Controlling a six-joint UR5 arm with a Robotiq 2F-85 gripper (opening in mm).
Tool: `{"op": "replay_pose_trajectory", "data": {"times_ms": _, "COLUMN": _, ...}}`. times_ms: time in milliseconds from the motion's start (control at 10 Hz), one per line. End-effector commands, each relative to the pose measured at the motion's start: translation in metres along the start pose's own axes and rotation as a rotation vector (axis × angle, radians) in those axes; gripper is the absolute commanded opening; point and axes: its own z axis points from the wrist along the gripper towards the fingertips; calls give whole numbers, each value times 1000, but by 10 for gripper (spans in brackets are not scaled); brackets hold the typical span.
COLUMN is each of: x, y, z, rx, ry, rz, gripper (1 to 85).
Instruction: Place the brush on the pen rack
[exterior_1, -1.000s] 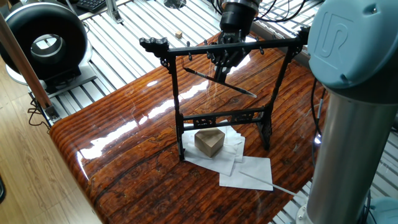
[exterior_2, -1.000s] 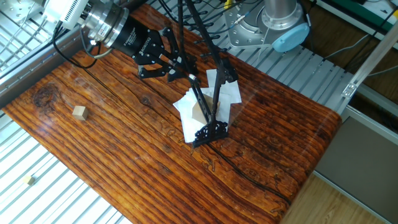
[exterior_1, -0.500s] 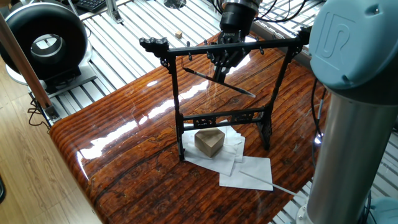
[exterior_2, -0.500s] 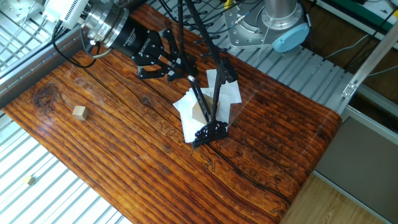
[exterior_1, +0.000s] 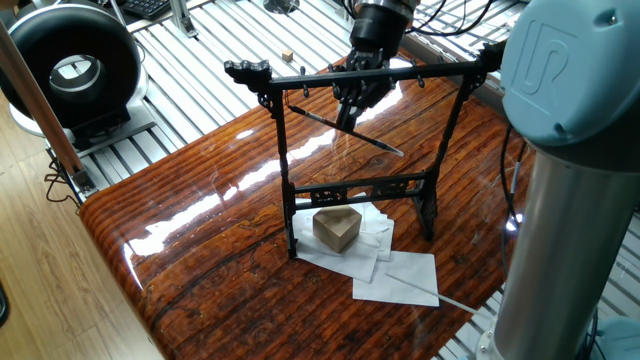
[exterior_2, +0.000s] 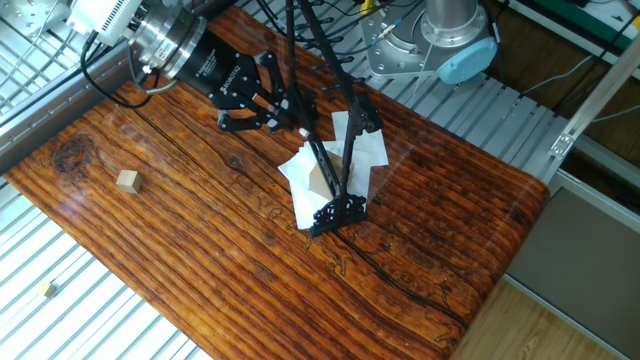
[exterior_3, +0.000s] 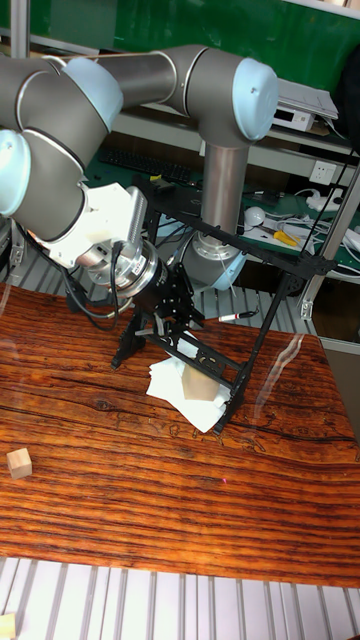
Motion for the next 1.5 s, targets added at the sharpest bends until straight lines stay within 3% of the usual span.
{"op": "replay_pose_trajectory", "data": {"times_ms": 0, "x": -7, "y": -1, "z": -2, "rx": 5, "ry": -23, "rz": -6, "gripper": 10}}
{"op": "replay_pose_trajectory", "data": {"times_ms": 200, "x": -11, "y": 4, "z": -2, "rx": -13, "ry": -41, "rz": -4, "gripper": 10}}
{"op": "replay_pose_trajectory", "data": {"times_ms": 400, "x": -26, "y": 7, "z": -5, "rx": -47, "ry": -73, "rz": 17, "gripper": 10}}
{"op": "replay_pose_trajectory", "data": {"times_ms": 500, "x": -33, "y": 3, "z": -8, "rx": -60, "ry": -86, "rz": 24, "gripper": 10}}
{"op": "replay_pose_trajectory", "data": {"times_ms": 800, "x": -36, "y": -15, "z": -9, "rx": -76, "ry": -96, "rz": 4, "gripper": 10}}
{"op": "replay_pose_trajectory", "data": {"times_ms": 1000, "x": -36, "y": -17, "z": -10, "rx": -78, "ry": -79, "rz": -20, "gripper": 10}}
{"op": "replay_pose_trajectory", "data": {"times_ms": 1100, "x": -24, "y": -24, "z": -9, "rx": -53, "ry": -22, "rz": -85, "gripper": 10}}
{"op": "replay_pose_trajectory", "data": {"times_ms": 1200, "x": -20, "y": -20, "z": -11, "rx": -66, "ry": 13, "rz": -95, "gripper": 10}}
{"op": "replay_pose_trajectory", "data": {"times_ms": 1400, "x": -30, "y": -23, "z": -12, "rx": -60, "ry": 15, "rz": -117, "gripper": 10}}
